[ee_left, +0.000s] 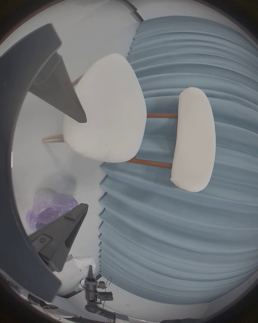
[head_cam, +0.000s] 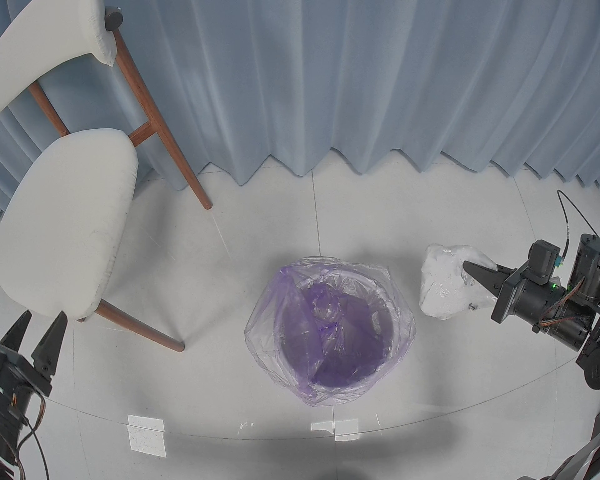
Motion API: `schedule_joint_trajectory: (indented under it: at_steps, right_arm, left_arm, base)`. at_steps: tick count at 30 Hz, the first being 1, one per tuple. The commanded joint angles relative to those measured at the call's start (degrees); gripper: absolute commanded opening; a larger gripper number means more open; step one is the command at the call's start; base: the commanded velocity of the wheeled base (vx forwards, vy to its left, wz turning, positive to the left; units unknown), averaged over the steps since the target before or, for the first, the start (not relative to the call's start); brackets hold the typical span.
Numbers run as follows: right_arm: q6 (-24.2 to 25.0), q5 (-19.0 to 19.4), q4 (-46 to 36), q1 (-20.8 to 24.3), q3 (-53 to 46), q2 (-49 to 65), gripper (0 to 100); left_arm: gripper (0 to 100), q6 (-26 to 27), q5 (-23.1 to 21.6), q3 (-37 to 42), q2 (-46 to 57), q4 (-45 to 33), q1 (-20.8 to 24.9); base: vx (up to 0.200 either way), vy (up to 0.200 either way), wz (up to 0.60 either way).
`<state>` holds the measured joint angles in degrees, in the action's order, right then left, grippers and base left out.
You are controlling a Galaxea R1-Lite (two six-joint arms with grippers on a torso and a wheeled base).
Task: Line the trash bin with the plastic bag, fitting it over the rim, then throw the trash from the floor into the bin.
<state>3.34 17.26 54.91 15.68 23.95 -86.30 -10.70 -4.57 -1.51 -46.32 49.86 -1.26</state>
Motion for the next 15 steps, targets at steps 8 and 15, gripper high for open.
schedule_joint_trajectory:
  at_steps: [8,15]
  right_arm:
    - [-6.8,1.7,9.7,4.6,0.4,-13.3,0]
    - [-10.0,1.9,11.9,6.7,2.0,-20.2,0]
  left_arm:
    - [100,13.2,-2.7,1.5,46.3,-47.0,0.9]
    - [100,13.5,4.2,1.5,46.3,-47.0,1.0]
  base:
    - [0.000,0.000,0.00]
    - [0.000,0.000,0.00]
